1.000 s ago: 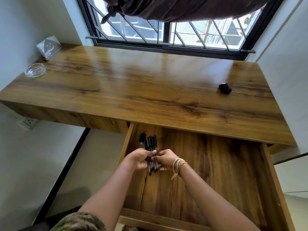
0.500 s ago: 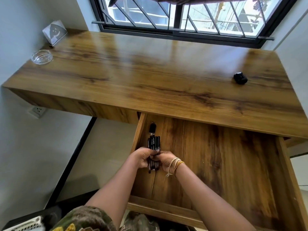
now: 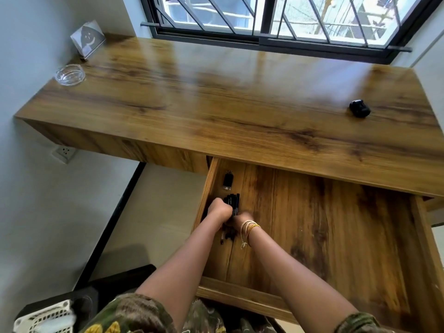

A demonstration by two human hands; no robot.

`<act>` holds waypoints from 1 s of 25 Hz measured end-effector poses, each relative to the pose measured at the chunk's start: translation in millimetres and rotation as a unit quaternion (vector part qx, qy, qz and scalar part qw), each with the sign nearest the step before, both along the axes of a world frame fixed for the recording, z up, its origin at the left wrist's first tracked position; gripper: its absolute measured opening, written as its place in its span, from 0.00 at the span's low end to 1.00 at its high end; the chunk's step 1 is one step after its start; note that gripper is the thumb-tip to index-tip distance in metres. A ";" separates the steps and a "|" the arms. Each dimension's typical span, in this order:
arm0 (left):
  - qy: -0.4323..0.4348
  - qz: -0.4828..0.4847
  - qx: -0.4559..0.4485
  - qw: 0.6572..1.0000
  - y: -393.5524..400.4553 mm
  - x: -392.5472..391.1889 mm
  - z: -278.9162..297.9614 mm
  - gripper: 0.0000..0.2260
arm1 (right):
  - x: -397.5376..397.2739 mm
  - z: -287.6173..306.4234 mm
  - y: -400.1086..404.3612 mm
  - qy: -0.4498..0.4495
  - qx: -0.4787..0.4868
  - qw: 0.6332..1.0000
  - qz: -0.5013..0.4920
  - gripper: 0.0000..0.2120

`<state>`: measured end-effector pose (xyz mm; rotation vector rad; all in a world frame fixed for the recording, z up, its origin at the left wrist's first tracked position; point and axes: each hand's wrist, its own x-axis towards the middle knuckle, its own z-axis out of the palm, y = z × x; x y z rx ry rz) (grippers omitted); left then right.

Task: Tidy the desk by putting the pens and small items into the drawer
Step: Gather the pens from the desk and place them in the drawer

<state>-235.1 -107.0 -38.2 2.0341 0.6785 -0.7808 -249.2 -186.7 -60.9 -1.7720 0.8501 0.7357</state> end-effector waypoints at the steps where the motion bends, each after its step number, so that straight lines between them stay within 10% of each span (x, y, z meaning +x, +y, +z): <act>1: 0.000 0.000 0.002 1.000 -0.7 0.8 1.3 0.17 | 0.3 1.1 0.8 0.000 -0.004 1.000 0.005 0.15; 17: -0.066 -0.047 0.022 0.996 4.6 -4.0 -2.5 0.25 | -15.6 12.3 -8.6 -0.055 -0.164 0.959 0.224 0.09; 25: -0.306 -0.163 0.060 0.936 -16.6 26.8 45.2 0.17 | 17.5 53.8 -49.5 -0.115 -0.098 0.973 0.174 0.06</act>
